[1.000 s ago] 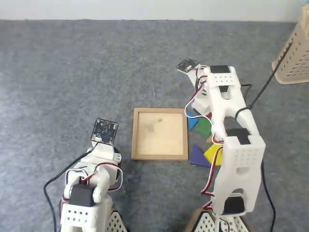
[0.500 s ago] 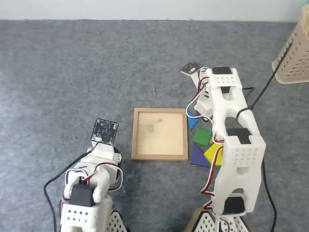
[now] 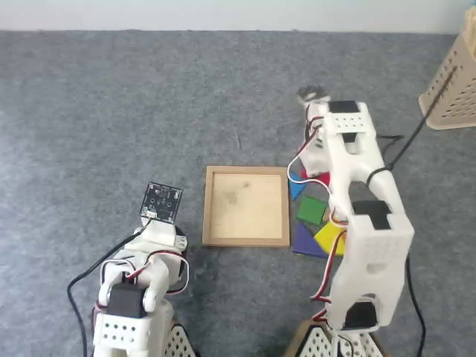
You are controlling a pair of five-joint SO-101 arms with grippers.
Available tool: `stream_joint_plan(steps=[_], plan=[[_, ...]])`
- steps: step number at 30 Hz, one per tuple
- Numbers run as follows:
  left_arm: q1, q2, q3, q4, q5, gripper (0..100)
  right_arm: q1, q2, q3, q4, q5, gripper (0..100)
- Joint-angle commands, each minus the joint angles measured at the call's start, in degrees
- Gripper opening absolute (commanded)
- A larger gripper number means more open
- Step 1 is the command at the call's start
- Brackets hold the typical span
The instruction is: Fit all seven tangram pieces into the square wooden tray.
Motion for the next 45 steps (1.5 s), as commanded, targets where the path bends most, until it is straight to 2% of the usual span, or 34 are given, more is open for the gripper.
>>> stream_joint_plan(steps=[1, 4, 11, 15, 32, 37, 45], plan=[[-0.1, -1.2, -1.1, 0.4, 0.4, 1, -1.1, -6.4, -0.2, -0.6, -2.5, 24.6], [-0.1, -1.2, -1.1, 0.4, 0.4, 1, -2.4, -5.7, -0.1, -1.3, -2.6, 24.7], [0.0, -1.2, -1.1, 0.4, 0.4, 1, -2.9, -0.3, 3.3, -11.6, -5.1, 25.5], [0.0, -1.2, -1.1, 0.4, 0.4, 1, -3.8, -0.3, 3.4, -11.9, -5.5, 28.4], [-0.1, -1.2, -1.1, 0.4, 0.4, 1, -5.6, 4.2, 3.1, -11.2, -4.9, 27.9], [-0.1, -1.2, -1.1, 0.4, 0.4, 1, -5.5, 5.6, 0.7, -9.0, -5.5, 15.4], [-0.1, -1.2, -1.1, 0.4, 0.4, 1, -4.5, 5.1, 0.5, -8.9, -5.5, 9.1]])
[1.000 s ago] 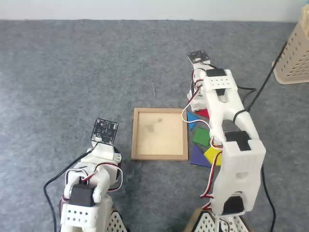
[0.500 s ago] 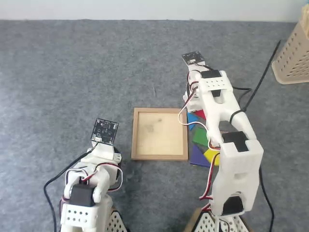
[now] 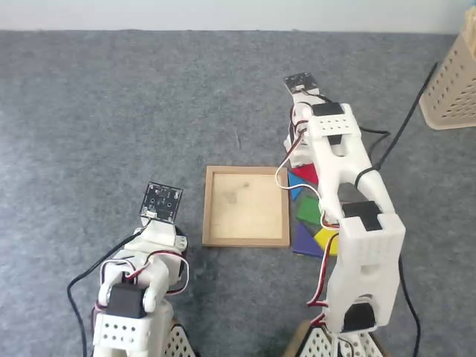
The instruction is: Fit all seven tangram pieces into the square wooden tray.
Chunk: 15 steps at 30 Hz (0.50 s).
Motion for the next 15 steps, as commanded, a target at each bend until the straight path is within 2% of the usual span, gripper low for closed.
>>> stream_joint_plan(steps=[1, 7, 15], plan=[[-0.1, -1.2, -1.1, 0.4, 0.4, 1, 1.0, 1.4, -0.4, 1.0, -0.6, 8.6], [-0.1, -1.2, -1.1, 0.4, 0.4, 1, 7.3, 1.3, -0.9, 1.1, -0.6, 8.0], [-0.1, -1.2, -1.1, 0.4, 0.4, 1, 9.8, -1.7, -1.3, 2.6, -0.6, 8.7]])
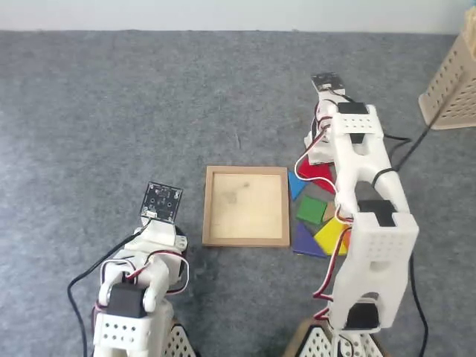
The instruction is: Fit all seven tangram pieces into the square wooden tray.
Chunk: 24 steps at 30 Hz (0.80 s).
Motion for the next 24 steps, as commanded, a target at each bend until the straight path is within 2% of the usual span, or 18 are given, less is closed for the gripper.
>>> stream_joint_plan(steps=[1, 6, 8, 12, 24], plan=[[-0.1, -1.2, -1.1, 0.4, 0.4, 1, 1.2, -3.6, -0.4, 2.0, -0.4, 10.3], [-0.1, -1.2, -1.1, 0.4, 0.4, 1, -7.1, -6.7, -0.1, 4.9, -0.1, 28.8], [-0.1, -1.2, -1.1, 0.4, 0.4, 1, -10.1, -6.5, -0.1, 5.2, 0.1, 32.9], [-0.1, -1.2, -1.1, 0.4, 0.4, 1, -12.0, -6.5, -0.1, 4.8, 0.1, 33.3], [-0.1, -1.2, -1.1, 0.4, 0.4, 1, -7.8, -3.7, 1.6, 4.7, 0.8, 33.3]])
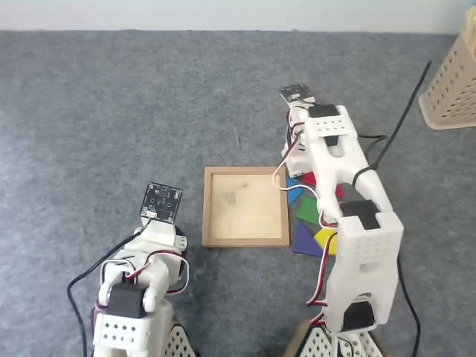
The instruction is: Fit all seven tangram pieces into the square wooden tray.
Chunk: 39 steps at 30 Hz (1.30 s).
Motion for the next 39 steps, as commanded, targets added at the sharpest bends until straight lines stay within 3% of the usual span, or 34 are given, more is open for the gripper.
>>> stream_joint_plan(steps=[1, 7, 14, 20, 32, 35, 39], plan=[[-0.1, -1.2, -1.1, 0.4, 0.4, 1, 0.8, -0.8, -0.4, 0.0, 1.5, 33.3], [-0.1, -1.2, -1.1, 0.4, 0.4, 1, 1.0, 2.9, -2.8, -0.5, 2.0, 32.9], [-0.1, -1.2, -1.1, 0.4, 0.4, 1, 1.0, 3.5, -3.0, -0.5, 2.3, 22.4], [-0.1, -1.2, -1.1, 0.4, 0.4, 1, 1.5, 3.0, -3.1, 0.0, 2.0, 22.1], [-0.1, -1.2, -1.1, 0.4, 0.4, 1, 1.0, -14.1, -2.6, 7.3, 2.4, 22.1], [-0.1, -1.2, -1.1, 0.4, 0.4, 1, -1.7, -16.9, -2.6, 8.1, 4.3, 22.1], [0.0, -1.2, -1.1, 0.4, 0.4, 1, -12.0, -18.4, -1.0, 10.2, 9.8, 22.1]])
